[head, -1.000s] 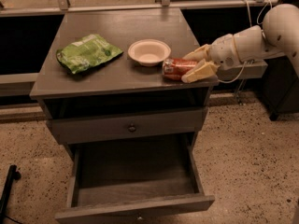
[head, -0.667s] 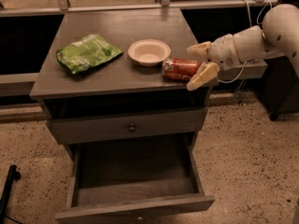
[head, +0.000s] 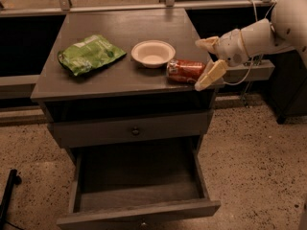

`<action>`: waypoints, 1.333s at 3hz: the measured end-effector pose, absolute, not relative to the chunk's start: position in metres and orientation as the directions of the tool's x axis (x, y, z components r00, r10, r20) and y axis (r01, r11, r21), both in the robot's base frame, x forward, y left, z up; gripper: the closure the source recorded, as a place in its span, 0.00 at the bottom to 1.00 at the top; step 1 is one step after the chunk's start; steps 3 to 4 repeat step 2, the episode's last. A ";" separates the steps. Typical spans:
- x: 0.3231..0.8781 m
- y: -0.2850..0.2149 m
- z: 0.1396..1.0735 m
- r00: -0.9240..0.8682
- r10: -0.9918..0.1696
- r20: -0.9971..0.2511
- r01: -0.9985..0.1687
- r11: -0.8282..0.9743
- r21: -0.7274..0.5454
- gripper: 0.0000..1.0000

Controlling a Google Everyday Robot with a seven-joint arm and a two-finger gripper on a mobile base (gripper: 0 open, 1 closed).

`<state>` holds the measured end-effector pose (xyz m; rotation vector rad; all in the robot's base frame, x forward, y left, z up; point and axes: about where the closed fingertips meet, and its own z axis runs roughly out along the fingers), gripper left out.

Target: Pick coke can from middle drawer and place on counter

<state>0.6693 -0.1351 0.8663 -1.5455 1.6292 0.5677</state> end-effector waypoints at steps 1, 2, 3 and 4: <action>0.659 -0.154 0.893 0.126 -0.672 -0.730 -0.945 0.143 -0.295 0.00; 0.659 -0.153 0.896 0.131 -0.675 -0.726 -0.943 0.141 -0.301 0.00; 0.659 -0.153 0.896 0.131 -0.675 -0.726 -0.943 0.141 -0.301 0.00; 0.659 -0.153 0.896 0.131 -0.675 -0.726 -0.943 0.141 -0.301 0.00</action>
Offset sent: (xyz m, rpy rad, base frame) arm -0.0087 -0.0166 0.0231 -0.0742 -0.0756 -0.0113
